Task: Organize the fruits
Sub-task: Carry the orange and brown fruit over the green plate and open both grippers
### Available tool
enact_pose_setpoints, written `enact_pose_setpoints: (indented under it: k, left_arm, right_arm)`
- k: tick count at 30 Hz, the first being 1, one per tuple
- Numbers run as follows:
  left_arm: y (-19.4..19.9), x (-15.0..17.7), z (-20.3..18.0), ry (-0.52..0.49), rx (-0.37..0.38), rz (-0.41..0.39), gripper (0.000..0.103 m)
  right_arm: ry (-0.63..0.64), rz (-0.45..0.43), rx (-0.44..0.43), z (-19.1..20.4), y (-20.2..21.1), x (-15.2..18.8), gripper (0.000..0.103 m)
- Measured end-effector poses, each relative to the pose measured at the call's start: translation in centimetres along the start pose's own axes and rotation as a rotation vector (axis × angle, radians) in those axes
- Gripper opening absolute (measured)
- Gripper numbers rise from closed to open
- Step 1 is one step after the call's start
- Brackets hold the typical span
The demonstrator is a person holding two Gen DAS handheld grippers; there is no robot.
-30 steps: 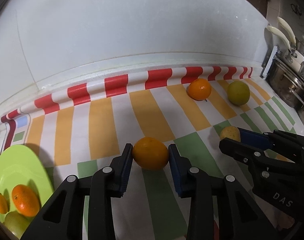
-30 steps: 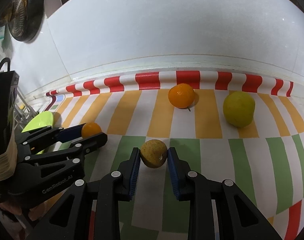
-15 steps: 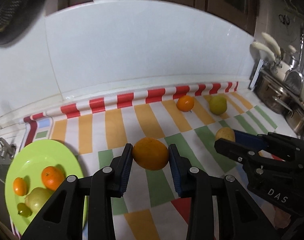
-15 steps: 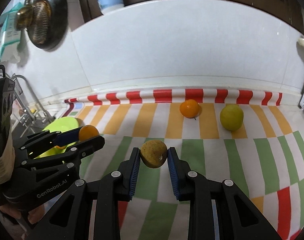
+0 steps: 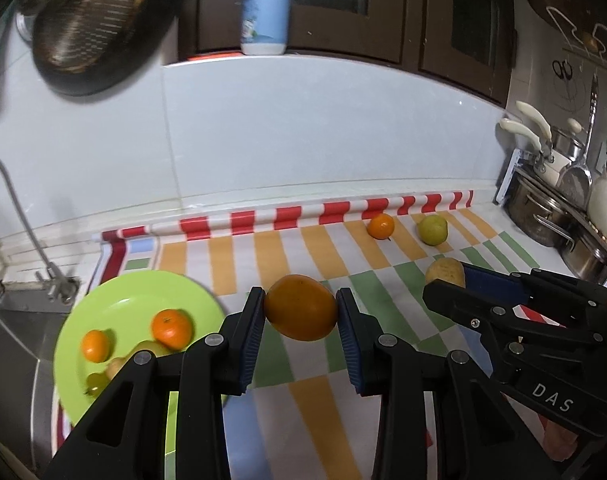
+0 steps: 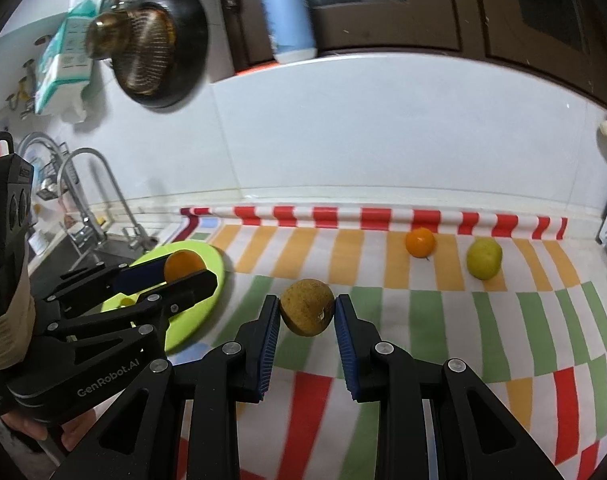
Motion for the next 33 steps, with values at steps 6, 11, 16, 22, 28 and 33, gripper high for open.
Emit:
enact_pose_setpoints:
  k: [6,11,16,22,28,33]
  left_arm:
    - [2.5,0.3,2.4,0.008,-0.036,-0.026,0.036]
    - [3.9,0.3,4.3,0.014,-0.048,-0.044,0.036]
    - [4.7,0.1,6.9,0.019,-0.060,-0.057,0.036]
    - [4.7,0.5,10.3,0.017,-0.080,-0.052,0.036]
    - [3.5,1.1,13.9,0.013,-0.095,-0.023,0.036]
    - [2.4,2.0,15.9,0.002,-0.085,0.004,0.036]
  right_arm:
    - [0.023,-0.018,-0.026,2.9,0.5,-0.2,0.029]
    - [0.036,-0.031,-0.052,5.2,0.4,-0.7,0.029]
    - [0.051,-0.039,-0.079,7.6,-0.3,-1.2,0.029]
    - [0.071,-0.024,-0.108,10.8,-2.4,-1.7,0.029]
    - [0.087,0.003,-0.131,13.6,-5.2,-2.0,0.029]
    - [0.101,0.033,-0.141,15.3,-7.6,-2.0,0.029]
Point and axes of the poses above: each gripper's, at about its wrist camera, not at the fingertips, and y roughly against the way its jaws point, z to its left, x to its underside, the point moved 3 cm from there along -y, roughly the way its jaws point
